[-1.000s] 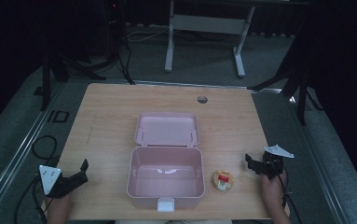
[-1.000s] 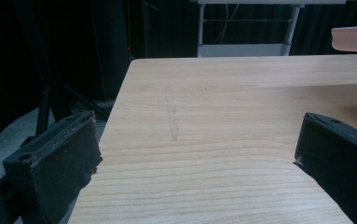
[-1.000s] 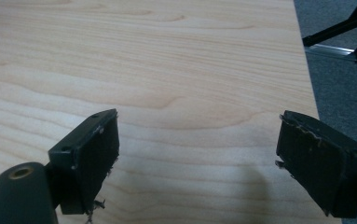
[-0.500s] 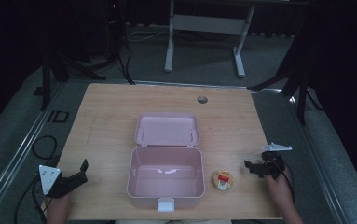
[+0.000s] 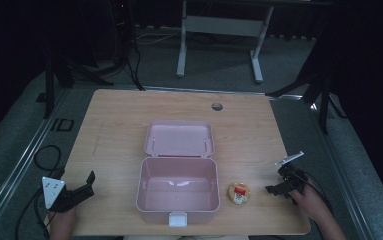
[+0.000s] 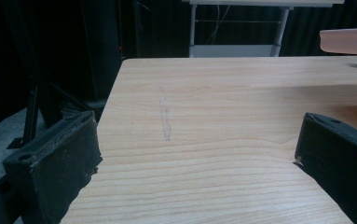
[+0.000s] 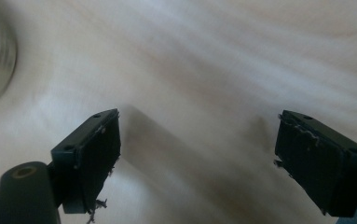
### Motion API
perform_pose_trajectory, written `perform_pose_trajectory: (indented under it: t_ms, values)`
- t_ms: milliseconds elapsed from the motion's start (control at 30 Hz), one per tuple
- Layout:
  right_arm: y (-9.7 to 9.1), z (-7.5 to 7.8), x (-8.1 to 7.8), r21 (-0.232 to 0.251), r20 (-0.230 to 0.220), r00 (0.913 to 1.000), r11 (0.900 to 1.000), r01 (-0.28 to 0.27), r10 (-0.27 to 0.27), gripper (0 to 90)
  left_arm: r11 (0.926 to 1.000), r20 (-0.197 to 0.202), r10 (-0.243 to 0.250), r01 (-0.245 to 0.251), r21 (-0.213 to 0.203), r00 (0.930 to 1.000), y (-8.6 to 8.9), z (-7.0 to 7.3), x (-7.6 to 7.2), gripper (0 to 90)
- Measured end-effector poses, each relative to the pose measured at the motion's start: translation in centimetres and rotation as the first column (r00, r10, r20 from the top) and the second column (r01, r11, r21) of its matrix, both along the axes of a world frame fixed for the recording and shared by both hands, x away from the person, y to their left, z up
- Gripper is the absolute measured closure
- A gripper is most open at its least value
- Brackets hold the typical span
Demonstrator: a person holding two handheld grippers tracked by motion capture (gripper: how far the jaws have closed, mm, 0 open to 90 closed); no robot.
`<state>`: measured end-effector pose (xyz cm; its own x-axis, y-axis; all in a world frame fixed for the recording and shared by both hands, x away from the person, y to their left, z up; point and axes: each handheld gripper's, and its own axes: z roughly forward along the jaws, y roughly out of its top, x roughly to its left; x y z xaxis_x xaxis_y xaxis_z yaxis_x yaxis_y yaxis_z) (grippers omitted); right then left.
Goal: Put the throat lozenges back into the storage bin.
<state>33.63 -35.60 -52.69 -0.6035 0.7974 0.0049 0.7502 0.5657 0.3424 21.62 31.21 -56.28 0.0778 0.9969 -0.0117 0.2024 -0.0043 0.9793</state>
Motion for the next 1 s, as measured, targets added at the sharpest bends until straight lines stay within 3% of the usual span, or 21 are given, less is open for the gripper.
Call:
perform_pose_trajectory:
  t_ms: [67, 167, 200, 300, 333, 367, 400, 533, 567, 600, 700, 767, 833, 867, 900, 933, 1000]
  values:
    - [0.0, 0.0, -0.1, -0.037, -0.059, 0.9969, 0.9978, -0.054, 0.052, 14.7, 1.0000, 0.000, -0.001, 0.001, 0.000, 1.0000, 0.0, 0.0, 0.0, 0.2]
    - [0.0, 0.1, -0.2, -0.064, -0.093, 0.9921, 0.9939, -0.090, 0.084, 14.7, 1.0000, 0.000, -0.003, 0.003, 0.000, 1.0000, 0.0, 0.0, 0.0, 0.3]
    - [0.0, 0.3, -0.3, -0.090, -0.127, 0.9854, 0.9880, -0.126, 0.114, 14.6, 1.0000, -0.001, -0.003, 0.003, 0.000, 1.0000, 0.0, 0.0, 0.0, 0.3]
    - [0.0, 0.3, -0.4, -0.108, -0.138, 0.9822, 0.9838, -0.143, 0.128, 14.7, 1.0000, -0.001, -0.004, 0.004, 0.001, 1.0000, 0.0, 0.0, 0.0, 0.3]
    - [0.0, 0.4, -0.4, -0.116, -0.159, 0.9773, 0.9804, -0.159, 0.140, 14.6, 1.0000, -0.001, -0.005, 0.005, 0.002, 1.0000, 0.0, 0.0, 0.0, 0.3]
    - [-0.1, 0.6, -0.5, -0.139, -0.221, 0.9619, 0.9709, -0.195, 0.161, 13.8, 1.0000, -0.001, -0.005, 0.005, 0.001, 1.0000, 0.0, 0.0, 0.0, 0.3]
    - [-0.1, 0.6, -0.5, -0.139, -0.221, 0.9619, 0.9709, -0.195, 0.161, 13.8, 1.0000, -0.001, -0.005, 0.005, 0.001, 1.0000, 0.0, 0.0, 0.0, 0.3]
    - [-0.2, 0.8, -0.5, -0.174, -0.281, 0.9395, 0.9524, -0.250, 0.196, 13.9, 1.0000, -0.001, -0.008, 0.008, -0.003, 1.0000, 0.0, 0.0, 0.0, 0.2]
    - [-0.2, 0.8, -0.5, -0.174, -0.281, 0.9395, 0.9524, -0.250, 0.196, 13.9, 1.0000, -0.001, -0.009, 0.009, -0.003, 1.0000, 0.0, 0.0, 0.0, 0.2]
    - [-0.1, 0.9, -0.6, -0.185, -0.285, 0.9352, 0.9452, -0.269, 0.210, 14.1, 0.9999, 0.000, -0.011, 0.011, -0.005, 0.9999, 0.0, 0.0, 0.0, 0.3]
    - [0.2, 0.9, -0.9, -0.186, -0.335, 0.9074, 0.9262, -0.328, 0.254, 14.5, 0.9998, 0.003, -0.014, 0.014, -0.012, 0.9999, 0.1, 0.0, 0.0, 0.3]
    - [0.5, 0.9, -1.0, -0.192, -0.359, 0.8870, 0.9071, -0.374, 0.290, 15.2, 0.9999, 0.003, -0.013, 0.013, -0.011, 0.9999, 0.0, 0.0, 0.0, 0.3]
    - [0.8, 1.0, -1.1, -0.174, -0.387, 0.8652, 0.8964, -0.408, 0.318, 15.4, 0.9999, 0.002, -0.014, 0.014, -0.009, 0.9999, 0.0, 0.0, 0.0, 0.2]
    - [1.1, 1.1, -1.3, -0.162, -0.396, 0.8469, 0.8806, -0.445, 0.355, 15.4, 0.9999, 0.002, -0.014, 0.014, -0.010, 0.9999, 0.0, 0.0, 0.0, 0.2]
    - [1.1, 1.1, -1.3, -0.162, -0.396, 0.8469, 0.8806, -0.445, 0.355, 15.4, 0.9998, 0.001, -0.015, 0.015, -0.010, 0.9999, 0.0, 0.0, 0.0, 0.2]
    - [1.6, 1.3, -1.4, -0.172, -0.402, 0.8339, 0.8634, -0.474, 0.378, 15.4, 0.9998, 0.000, -0.016, 0.016, -0.011, 0.9999, 0.0, 0.0, 0.0, 0.2]
    - [1.8, 1.3, -1.5, -0.178, -0.411, 0.8305, 0.8604, -0.478, 0.376, 15.4, 0.9998, 0.000, -0.016, 0.016, -0.011, 0.9999, 0.1, 0.0, 0.0, 0.3]
